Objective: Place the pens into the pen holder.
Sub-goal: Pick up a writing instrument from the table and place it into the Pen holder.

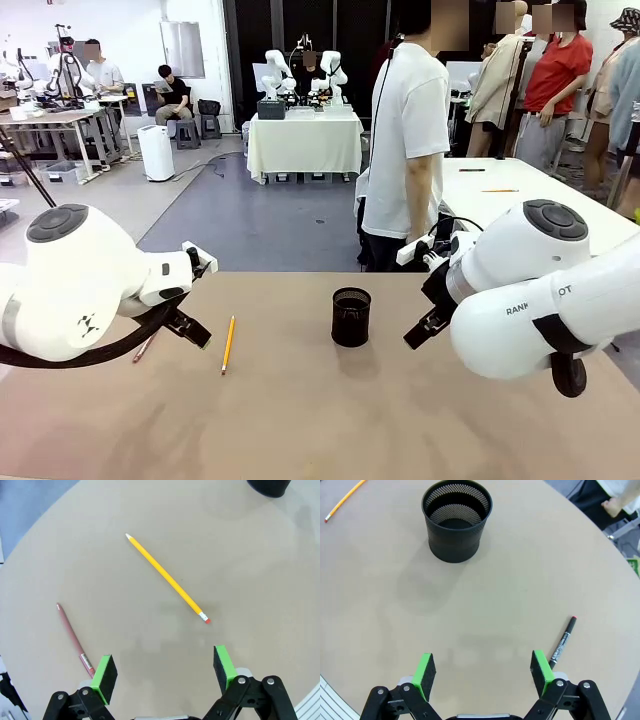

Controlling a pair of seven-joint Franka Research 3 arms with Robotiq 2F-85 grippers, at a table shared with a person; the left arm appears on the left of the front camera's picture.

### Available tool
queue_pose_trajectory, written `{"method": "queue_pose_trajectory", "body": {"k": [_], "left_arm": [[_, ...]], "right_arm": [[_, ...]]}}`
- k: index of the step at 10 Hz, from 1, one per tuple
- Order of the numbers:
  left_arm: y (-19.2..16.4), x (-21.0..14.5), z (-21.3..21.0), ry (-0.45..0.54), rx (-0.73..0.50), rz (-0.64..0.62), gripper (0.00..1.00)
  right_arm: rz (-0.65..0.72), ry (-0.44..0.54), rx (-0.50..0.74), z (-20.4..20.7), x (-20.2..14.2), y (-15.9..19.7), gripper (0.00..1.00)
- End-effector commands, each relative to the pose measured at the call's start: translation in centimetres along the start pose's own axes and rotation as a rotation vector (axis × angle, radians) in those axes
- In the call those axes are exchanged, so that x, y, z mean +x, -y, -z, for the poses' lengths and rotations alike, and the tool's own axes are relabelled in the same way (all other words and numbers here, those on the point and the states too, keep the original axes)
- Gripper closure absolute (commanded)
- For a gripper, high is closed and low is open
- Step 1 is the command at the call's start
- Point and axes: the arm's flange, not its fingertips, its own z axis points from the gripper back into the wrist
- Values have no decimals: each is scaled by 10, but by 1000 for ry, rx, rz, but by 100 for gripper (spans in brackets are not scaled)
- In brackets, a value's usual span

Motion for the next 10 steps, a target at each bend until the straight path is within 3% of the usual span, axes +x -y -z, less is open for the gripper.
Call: {"method": "queue_pose_trajectory", "body": {"k": [1, 9, 10], "left_arm": [[0, 0, 0, 0, 0, 0, 0], [0, 0, 0, 0, 0, 0, 0], [3, 2, -1, -106, -35, -8, 0]], "right_arm": [[0, 0, 0, 0, 0, 0, 0], [0, 0, 0, 0, 0, 0, 0], [-16, -21, 74, -1, 2, 1, 0]]}}
